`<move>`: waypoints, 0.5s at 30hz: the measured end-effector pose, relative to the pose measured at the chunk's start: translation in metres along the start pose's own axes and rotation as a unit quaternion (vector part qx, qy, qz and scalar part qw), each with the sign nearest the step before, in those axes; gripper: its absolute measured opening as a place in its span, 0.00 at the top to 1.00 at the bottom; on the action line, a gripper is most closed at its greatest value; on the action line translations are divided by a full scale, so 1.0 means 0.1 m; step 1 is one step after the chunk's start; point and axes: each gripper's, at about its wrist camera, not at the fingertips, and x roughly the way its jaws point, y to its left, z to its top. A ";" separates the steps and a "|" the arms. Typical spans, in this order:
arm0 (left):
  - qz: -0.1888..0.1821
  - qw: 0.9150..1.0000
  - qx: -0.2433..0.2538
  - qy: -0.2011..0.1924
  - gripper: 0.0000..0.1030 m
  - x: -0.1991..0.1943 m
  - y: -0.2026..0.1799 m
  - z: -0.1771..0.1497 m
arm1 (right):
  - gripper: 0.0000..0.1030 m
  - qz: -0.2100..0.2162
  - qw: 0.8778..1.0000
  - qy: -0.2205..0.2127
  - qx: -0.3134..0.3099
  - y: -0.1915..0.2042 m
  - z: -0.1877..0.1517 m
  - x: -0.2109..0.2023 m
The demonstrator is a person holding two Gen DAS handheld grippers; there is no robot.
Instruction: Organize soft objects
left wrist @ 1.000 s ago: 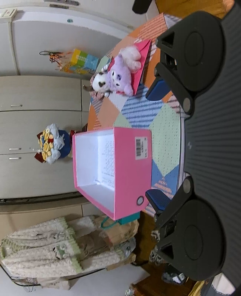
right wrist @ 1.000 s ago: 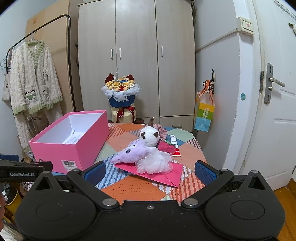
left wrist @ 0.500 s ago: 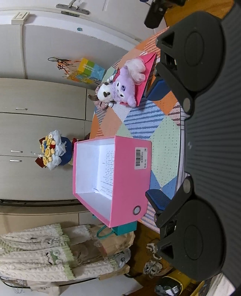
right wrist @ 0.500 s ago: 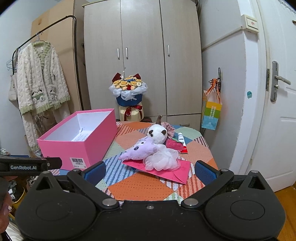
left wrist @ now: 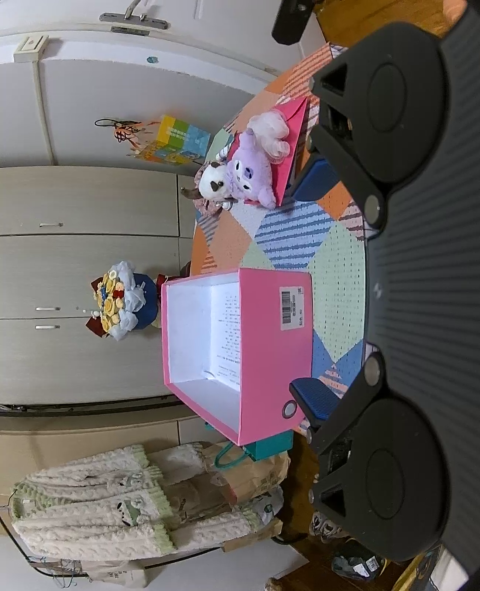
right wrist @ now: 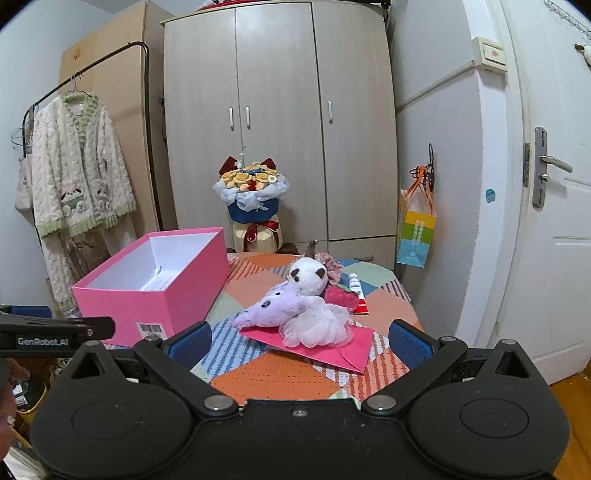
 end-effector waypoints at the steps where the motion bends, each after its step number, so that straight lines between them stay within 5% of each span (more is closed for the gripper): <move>1: 0.003 1.000 0.001 -0.001 0.00 -0.01 0.00 -0.01 | 0.00 -0.002 1.000 0.000 -0.002 0.00 -0.01 0.00; 15: 0.017 1.000 0.008 -0.008 0.00 -0.02 0.02 -0.04 | 0.00 0.001 1.000 0.011 -0.006 0.01 -0.07 0.05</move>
